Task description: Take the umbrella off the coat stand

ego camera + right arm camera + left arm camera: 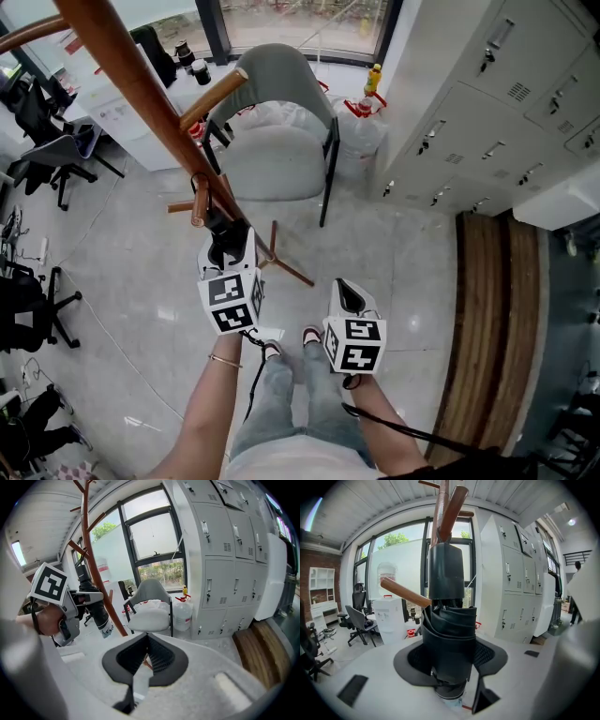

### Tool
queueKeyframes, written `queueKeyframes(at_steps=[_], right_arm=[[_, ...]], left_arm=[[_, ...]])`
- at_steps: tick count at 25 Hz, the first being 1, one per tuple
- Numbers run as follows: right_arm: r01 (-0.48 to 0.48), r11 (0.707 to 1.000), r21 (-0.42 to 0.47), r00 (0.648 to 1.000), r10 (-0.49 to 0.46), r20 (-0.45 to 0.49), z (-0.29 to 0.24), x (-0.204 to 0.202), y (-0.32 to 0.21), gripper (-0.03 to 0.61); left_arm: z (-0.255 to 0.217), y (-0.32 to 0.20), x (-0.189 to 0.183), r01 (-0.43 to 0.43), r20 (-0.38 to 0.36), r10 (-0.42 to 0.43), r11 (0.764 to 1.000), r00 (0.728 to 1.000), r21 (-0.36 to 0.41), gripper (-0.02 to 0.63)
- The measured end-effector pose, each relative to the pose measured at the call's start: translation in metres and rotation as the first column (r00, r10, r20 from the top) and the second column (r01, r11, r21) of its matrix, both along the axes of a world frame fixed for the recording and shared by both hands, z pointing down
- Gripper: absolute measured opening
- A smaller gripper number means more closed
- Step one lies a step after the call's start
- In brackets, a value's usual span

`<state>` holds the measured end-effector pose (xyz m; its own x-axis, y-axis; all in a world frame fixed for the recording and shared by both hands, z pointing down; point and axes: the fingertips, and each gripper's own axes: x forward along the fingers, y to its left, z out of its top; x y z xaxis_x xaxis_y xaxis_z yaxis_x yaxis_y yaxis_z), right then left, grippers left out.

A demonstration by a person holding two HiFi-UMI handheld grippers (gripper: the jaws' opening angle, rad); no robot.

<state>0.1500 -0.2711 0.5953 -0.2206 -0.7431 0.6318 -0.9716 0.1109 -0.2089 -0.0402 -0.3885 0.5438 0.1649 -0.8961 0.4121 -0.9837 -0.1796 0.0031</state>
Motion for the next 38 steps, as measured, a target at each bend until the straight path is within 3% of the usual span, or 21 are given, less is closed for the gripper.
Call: queueKeyframes(at_steps=[38], right_arm=[[0.049,0.989,0.141,0.999,-0.048,-0.008,-0.068,-0.026,0.012,0.005]], left_arm=[[-0.065,0.057,0.004,-0.046,0.026,0.044,0.995,0.999,0.088,0.209]])
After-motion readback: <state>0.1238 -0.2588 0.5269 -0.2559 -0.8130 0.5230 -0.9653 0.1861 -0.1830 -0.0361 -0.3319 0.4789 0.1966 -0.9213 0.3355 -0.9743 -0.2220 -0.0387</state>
